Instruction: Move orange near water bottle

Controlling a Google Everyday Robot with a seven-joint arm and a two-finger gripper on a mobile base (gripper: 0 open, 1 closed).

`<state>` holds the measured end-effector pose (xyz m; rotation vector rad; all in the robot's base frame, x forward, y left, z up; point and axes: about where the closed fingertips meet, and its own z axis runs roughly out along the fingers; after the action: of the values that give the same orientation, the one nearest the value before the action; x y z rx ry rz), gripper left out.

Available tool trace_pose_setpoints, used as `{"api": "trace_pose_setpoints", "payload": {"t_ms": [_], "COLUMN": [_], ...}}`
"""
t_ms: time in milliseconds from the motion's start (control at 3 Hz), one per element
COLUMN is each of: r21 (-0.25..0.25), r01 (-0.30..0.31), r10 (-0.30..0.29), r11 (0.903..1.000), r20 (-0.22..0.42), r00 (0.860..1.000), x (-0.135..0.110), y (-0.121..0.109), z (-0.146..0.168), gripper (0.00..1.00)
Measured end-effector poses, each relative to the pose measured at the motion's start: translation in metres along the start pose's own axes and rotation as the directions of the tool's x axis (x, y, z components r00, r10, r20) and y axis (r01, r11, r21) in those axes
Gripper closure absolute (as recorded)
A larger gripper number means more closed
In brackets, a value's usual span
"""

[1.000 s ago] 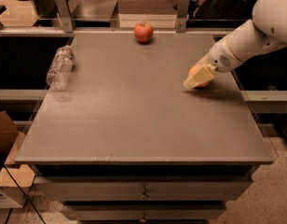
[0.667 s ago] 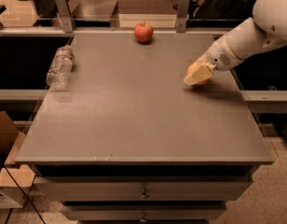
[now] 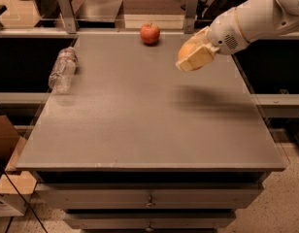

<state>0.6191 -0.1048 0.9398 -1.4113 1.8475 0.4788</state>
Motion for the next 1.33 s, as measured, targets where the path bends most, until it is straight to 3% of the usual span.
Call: {"api": "trace_pose_setpoints", "payload": {"t_ms": [333, 667, 1000, 1333], "r21": [-0.003, -0.048, -0.155, -0.248], "r01": [-0.01, 0.024, 0.096, 0.176], "r10": [0.01, -0.022, -0.072, -0.108], "r11": [0.9999, 0.9986, 0.9833, 0.9526], "r20": [0.002, 0.044, 0.153, 0.265], "r00": [1.0, 0.999, 0.986, 0.958], "x": [0.0, -0.02, -0.062, -0.103], "y": [0.0, 0.017, 0.055, 0.092], "z": [0.002, 0.027, 0.082, 0.139], "gripper": [1.0, 1.0, 1.0, 1.0]}}
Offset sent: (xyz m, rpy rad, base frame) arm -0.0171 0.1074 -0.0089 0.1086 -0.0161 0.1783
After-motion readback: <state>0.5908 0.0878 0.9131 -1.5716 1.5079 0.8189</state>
